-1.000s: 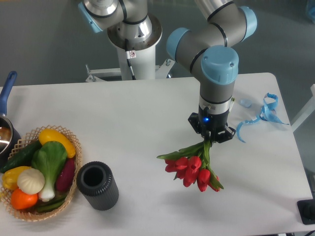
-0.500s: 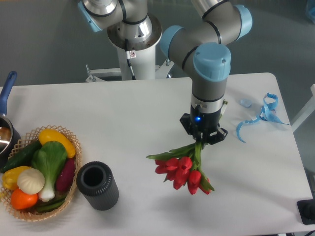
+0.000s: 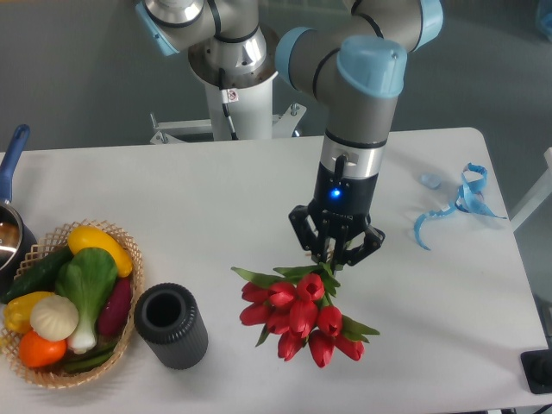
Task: Insert the flowers into the vase
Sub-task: 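Carry the tulips over the black vase and lower stems into it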
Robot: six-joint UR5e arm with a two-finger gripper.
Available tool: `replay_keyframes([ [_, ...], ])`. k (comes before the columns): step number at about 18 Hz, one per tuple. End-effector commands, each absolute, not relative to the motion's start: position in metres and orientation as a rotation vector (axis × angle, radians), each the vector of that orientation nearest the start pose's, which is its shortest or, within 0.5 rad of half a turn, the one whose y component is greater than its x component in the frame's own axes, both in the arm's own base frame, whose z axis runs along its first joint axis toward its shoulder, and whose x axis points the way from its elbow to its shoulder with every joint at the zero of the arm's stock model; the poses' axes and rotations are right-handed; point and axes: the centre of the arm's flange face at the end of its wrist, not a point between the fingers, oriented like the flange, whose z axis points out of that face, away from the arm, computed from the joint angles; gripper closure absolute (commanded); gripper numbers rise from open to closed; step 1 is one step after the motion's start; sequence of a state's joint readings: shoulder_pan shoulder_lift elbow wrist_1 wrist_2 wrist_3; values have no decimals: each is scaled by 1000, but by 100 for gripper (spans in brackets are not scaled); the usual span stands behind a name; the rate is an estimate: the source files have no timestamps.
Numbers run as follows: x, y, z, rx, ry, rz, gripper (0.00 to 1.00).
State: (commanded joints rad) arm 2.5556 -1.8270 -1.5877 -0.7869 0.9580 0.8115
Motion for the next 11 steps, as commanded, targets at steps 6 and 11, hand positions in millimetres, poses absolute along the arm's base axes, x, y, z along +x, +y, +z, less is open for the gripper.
replay_keyframes([
  [6, -387, 524, 459, -2090, 120, -255, 100],
  [11, -384, 535, 459, -1950, 184, -378, 100],
])
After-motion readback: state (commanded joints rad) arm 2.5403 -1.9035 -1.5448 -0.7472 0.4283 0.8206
